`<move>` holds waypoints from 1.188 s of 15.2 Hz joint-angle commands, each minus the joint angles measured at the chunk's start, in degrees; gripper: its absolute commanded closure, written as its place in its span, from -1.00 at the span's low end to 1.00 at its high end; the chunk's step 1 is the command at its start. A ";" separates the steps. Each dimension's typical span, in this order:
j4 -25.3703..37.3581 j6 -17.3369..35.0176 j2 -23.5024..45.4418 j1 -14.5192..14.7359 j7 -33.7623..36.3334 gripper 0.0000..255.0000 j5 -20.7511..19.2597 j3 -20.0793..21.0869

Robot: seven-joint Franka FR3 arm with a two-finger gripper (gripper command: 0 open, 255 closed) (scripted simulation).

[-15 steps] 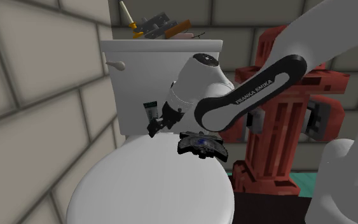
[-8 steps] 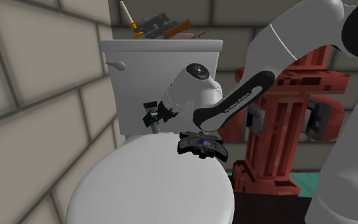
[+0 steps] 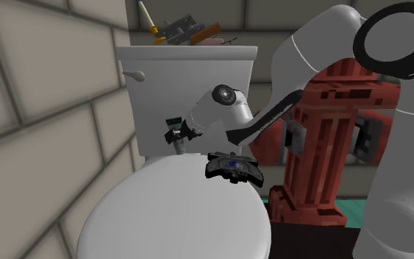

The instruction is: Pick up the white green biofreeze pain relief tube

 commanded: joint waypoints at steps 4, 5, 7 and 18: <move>1.48 0.10 2.69 0.62 10.10 -1.00 -10.60 -0.90; 1.48 0.10 2.69 0.61 10.10 -1.00 -10.61 -0.90; 1.40 0.13 2.59 0.59 9.92 1.00 -10.42 -0.89; 0.56 0.14 0.95 0.21 3.51 1.00 -3.76 -0.43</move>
